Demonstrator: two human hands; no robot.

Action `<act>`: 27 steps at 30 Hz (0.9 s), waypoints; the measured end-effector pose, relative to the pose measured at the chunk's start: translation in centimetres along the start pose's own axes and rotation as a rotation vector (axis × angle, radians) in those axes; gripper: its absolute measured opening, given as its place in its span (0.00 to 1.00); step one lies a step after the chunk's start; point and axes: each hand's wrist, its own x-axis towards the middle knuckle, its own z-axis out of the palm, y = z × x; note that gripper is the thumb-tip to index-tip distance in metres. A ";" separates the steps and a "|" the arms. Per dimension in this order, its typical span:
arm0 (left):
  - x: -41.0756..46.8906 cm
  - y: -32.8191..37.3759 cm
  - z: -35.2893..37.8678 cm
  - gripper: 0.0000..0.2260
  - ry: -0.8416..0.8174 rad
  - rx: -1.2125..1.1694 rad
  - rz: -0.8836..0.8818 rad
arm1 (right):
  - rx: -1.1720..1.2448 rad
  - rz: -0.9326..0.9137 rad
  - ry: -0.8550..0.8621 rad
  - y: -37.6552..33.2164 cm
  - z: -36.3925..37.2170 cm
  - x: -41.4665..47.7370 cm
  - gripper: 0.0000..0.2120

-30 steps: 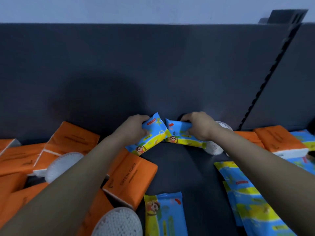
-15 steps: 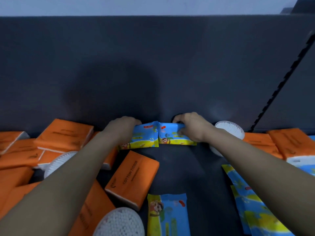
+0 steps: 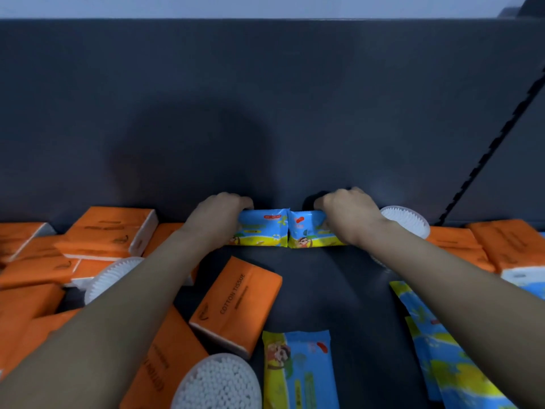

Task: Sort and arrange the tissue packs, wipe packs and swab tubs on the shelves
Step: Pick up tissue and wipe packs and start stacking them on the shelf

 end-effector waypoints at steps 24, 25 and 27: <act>-1.0 0.6 1.3 0.12 0.301 0.191 0.106 | 0.047 0.065 0.169 -1.0 0.5 -2.0 0.12; -1.3 0.6 1.1 0.11 0.298 0.117 0.116 | 0.084 0.024 0.151 -1.3 0.3 -2.2 0.12; -1.9 0.4 0.4 0.10 0.283 -0.055 0.135 | 0.151 -0.049 0.093 -2.1 -0.2 -2.5 0.14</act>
